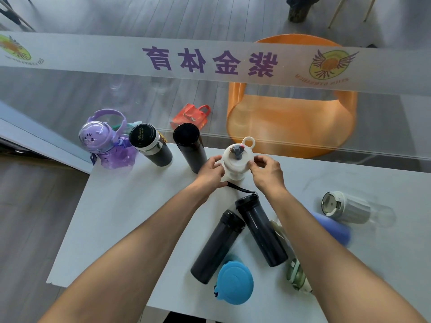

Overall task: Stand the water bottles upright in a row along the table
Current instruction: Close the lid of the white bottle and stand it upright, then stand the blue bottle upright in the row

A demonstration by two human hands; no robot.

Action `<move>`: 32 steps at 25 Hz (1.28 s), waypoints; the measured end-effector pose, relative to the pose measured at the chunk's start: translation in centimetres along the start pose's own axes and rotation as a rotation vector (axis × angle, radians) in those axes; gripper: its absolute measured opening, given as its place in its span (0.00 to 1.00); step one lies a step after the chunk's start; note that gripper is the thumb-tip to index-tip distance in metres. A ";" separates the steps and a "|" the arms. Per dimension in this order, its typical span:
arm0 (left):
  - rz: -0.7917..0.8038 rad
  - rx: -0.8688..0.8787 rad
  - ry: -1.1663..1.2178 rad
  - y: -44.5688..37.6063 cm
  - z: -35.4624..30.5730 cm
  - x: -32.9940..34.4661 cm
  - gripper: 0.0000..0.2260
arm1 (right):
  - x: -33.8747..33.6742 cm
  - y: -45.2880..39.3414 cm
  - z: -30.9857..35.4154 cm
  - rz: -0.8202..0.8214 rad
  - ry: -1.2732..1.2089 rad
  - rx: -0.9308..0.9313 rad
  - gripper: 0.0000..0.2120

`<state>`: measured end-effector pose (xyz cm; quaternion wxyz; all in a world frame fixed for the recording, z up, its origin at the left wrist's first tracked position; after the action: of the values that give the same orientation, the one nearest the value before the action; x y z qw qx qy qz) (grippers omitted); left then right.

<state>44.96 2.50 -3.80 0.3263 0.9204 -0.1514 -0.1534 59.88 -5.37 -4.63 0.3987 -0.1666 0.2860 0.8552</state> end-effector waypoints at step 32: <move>0.187 0.324 -0.190 20.9 11.6 -5.3 0.10 | -7.4 26.5 -8.8 -0.145 -0.262 0.007 0.04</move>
<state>31.95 -17.38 2.07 0.1712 0.9241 -0.2890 -0.1822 44.43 -28.92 1.77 0.4942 -0.0725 0.2218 0.8375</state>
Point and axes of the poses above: each hand's wrist, its own y-axis away from the middle knuckle, its own x-axis out of the palm, z = x × y, the point moved 3 cm from there along -y, towards the middle knuckle, and after that the axes turned 10 degrees about -z, right-handed, at the moved point
